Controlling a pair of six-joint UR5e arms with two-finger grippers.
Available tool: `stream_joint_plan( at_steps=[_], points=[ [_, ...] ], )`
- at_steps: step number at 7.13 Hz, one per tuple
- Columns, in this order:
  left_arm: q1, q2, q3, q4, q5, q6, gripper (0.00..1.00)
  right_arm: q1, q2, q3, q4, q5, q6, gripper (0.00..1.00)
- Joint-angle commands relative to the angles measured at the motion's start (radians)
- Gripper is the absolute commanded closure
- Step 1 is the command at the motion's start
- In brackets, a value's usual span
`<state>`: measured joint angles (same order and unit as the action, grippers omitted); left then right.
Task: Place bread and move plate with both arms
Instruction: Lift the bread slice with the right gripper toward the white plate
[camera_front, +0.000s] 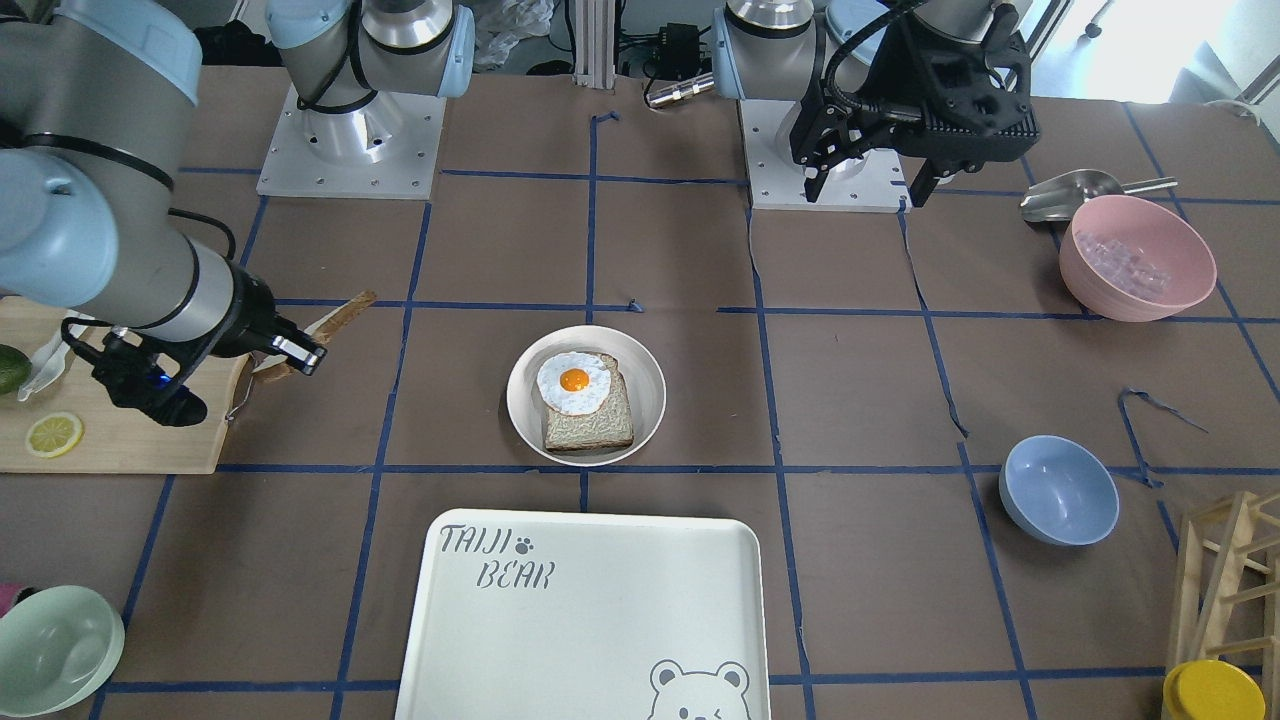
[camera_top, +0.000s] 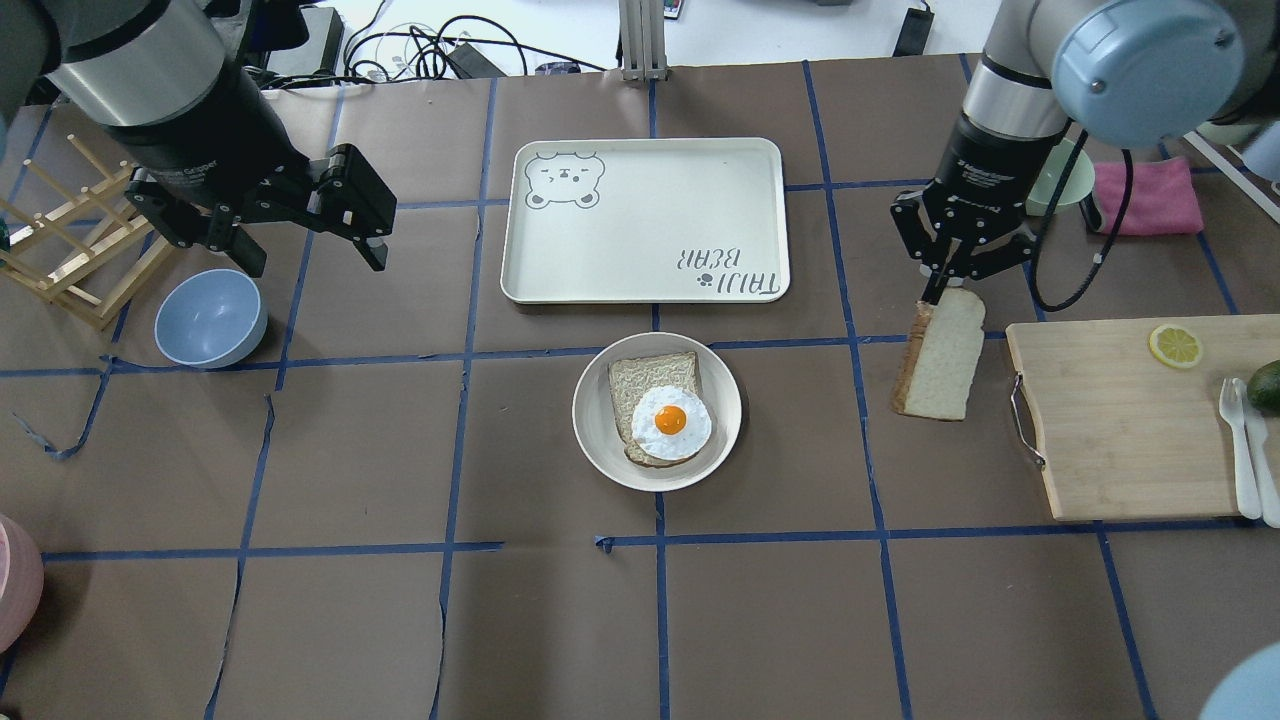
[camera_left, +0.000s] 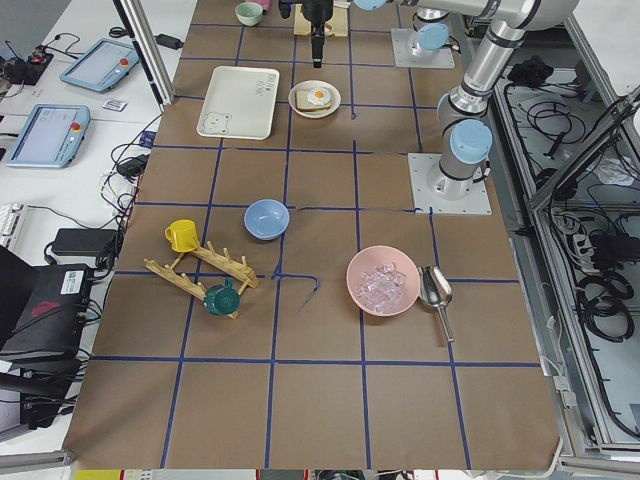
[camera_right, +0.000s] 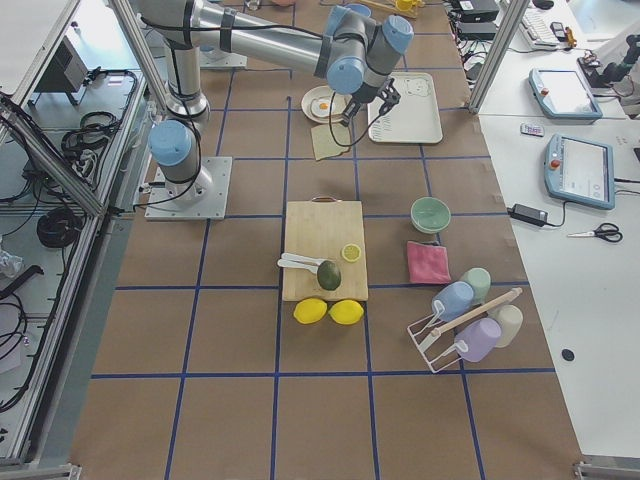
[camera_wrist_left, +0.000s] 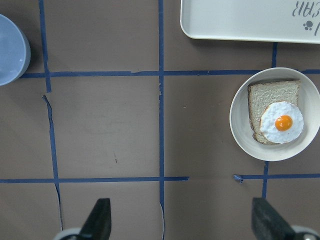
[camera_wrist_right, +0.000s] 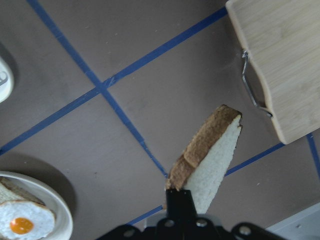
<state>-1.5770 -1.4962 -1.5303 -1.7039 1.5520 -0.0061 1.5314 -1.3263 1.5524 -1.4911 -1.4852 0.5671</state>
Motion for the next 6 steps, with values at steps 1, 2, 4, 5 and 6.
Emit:
stream_joint_plan(
  at_steps=[1,2,4,5,6],
  points=[
    [0.000,0.001,-0.001,0.000,0.000,0.000,0.00,0.183,0.019,0.000,-0.085,0.123,0.311,1.00],
    [0.000,0.001,-0.001,0.000,0.000,0.000,0.00,0.234,0.062,-0.002,-0.171,0.190,0.388,1.00],
    [0.000,0.001,-0.001,0.000,0.000,0.000,0.00,0.253,0.091,0.006,-0.192,0.270,0.422,1.00],
    [0.000,0.001,-0.001,0.000,0.000,0.000,0.00,0.254,0.099,0.023,-0.184,0.272,0.438,1.00],
    [0.000,0.001,-0.002,0.000,0.000,0.002,0.00,0.254,0.104,0.028,-0.176,0.270,0.438,1.00]
  ],
)
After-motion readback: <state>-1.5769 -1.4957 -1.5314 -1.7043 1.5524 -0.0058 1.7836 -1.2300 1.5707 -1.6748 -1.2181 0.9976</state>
